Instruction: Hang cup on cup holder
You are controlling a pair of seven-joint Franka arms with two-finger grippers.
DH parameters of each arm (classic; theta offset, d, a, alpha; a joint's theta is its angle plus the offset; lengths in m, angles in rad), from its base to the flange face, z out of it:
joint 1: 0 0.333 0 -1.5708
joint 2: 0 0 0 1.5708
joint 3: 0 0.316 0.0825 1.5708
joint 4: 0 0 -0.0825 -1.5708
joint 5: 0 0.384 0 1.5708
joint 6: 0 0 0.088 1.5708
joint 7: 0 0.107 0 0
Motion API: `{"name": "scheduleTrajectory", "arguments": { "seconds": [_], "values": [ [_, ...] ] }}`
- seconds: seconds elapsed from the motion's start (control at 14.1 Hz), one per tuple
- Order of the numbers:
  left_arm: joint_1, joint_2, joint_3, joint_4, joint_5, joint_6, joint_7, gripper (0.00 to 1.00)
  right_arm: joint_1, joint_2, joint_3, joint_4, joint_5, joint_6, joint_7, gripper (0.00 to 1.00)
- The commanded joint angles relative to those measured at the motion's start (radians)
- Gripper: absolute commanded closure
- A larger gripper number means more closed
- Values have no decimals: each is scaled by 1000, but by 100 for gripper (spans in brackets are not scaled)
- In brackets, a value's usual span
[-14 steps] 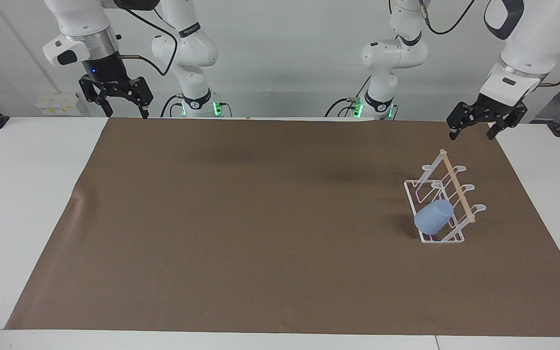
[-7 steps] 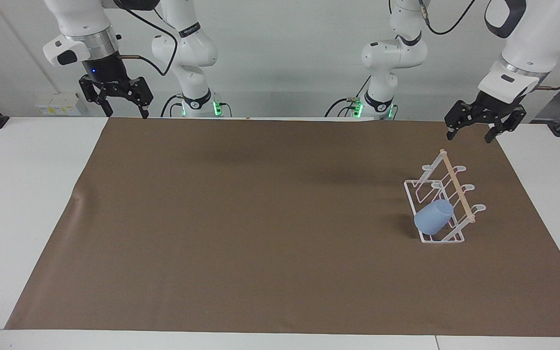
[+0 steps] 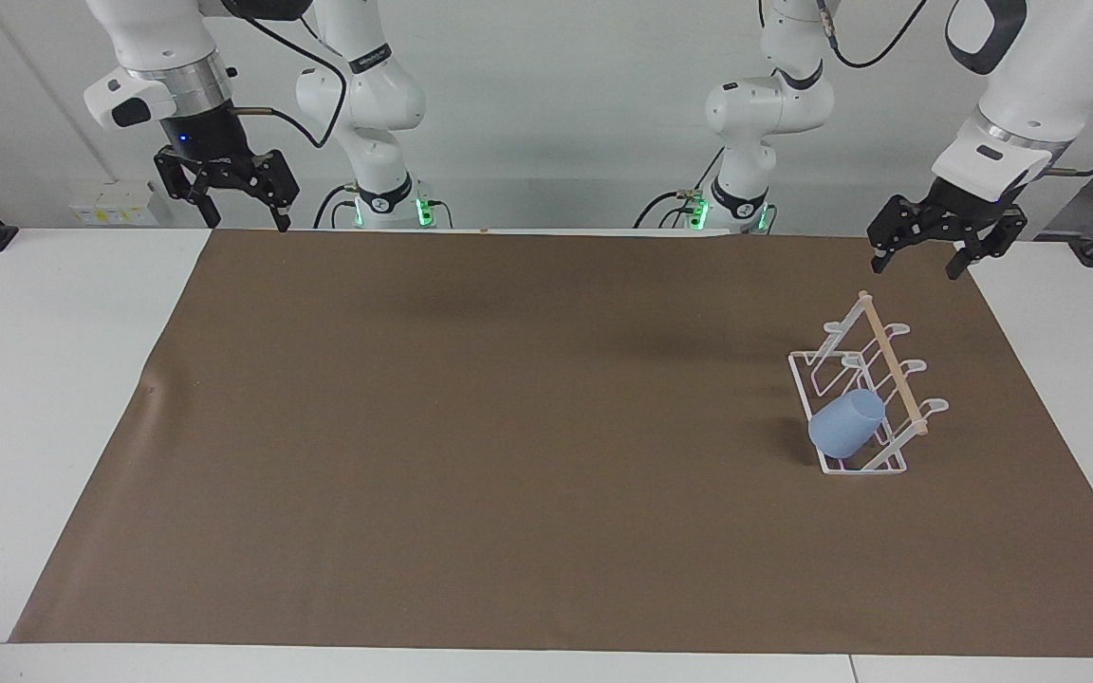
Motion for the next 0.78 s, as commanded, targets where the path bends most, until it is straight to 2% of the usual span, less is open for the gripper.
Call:
{"name": "scheduleTrajectory", "arguments": {
  "seconds": [0.0,0.35,0.71],
  "values": [
    [-9,-27,-5,-44,-15,18,-48,0,-5,-7,0,-3,20,-12,8,0],
    [-38,-68,-6,-127,-15,56,-43,0,-5,-7,0,-3,20,-12,8,0],
    [-36,-42,-6,-55,-10,-25,-16,0,-5,-7,0,-3,20,-12,8,0]
  ]
}}
